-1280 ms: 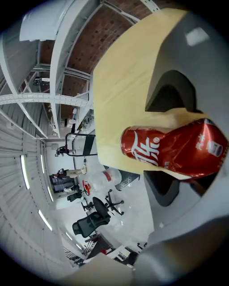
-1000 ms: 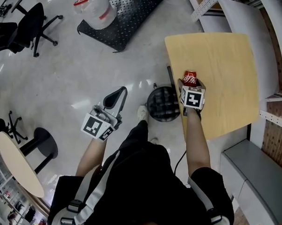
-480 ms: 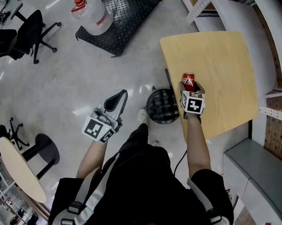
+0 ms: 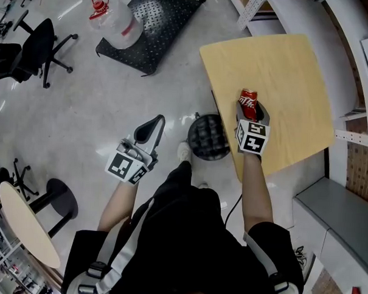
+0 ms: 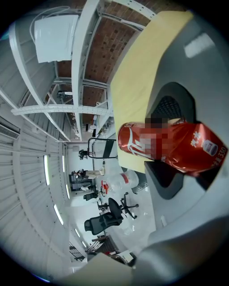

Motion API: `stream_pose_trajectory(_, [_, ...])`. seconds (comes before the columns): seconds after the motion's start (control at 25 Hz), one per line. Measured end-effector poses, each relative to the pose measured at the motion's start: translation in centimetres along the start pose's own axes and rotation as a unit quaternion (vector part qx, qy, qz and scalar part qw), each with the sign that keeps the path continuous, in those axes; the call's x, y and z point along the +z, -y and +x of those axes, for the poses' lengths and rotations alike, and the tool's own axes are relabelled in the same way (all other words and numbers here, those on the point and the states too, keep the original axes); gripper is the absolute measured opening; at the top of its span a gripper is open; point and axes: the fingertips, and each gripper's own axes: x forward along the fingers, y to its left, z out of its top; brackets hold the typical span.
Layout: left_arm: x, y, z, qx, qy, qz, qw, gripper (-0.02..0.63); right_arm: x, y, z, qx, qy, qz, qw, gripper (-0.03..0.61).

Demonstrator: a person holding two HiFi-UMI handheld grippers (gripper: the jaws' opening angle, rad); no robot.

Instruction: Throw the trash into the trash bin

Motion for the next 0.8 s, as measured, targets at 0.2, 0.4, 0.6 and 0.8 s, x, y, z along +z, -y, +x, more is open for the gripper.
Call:
stream_pose_trajectory(0.2, [1.2, 2.8, 0.8, -0.014, 0.015, 0.022, 0.9996, 0.0, 2.7, 2.6, -4.1, -0.008, 0.079, 0.023, 0.997, 0.275])
stream_pose_trajectory(0.4, [3.5, 7.1, 0.4, -0.002, 0.04, 0.05, 0.9979, 0.0, 5.8, 5.3, -9.9, 0.008, 0.154, 0.032, 0.988, 0.273])
stream_pose_trajectory(0.6, [5.2, 11.1, -1.3, 0.027, 0.073, 0.043, 0.996, 0.0, 7.7, 6.0, -16.8, 0.045, 0.214, -0.001, 0.976, 0.273])
stream_pose_trajectory(0.8, [6.0, 14.3, -2.7, 0.059, 0.113, 0.035, 0.9912, 0.0, 9.4, 7.6, -22.0, 0.066, 0.265, -0.031, 0.962, 0.273])
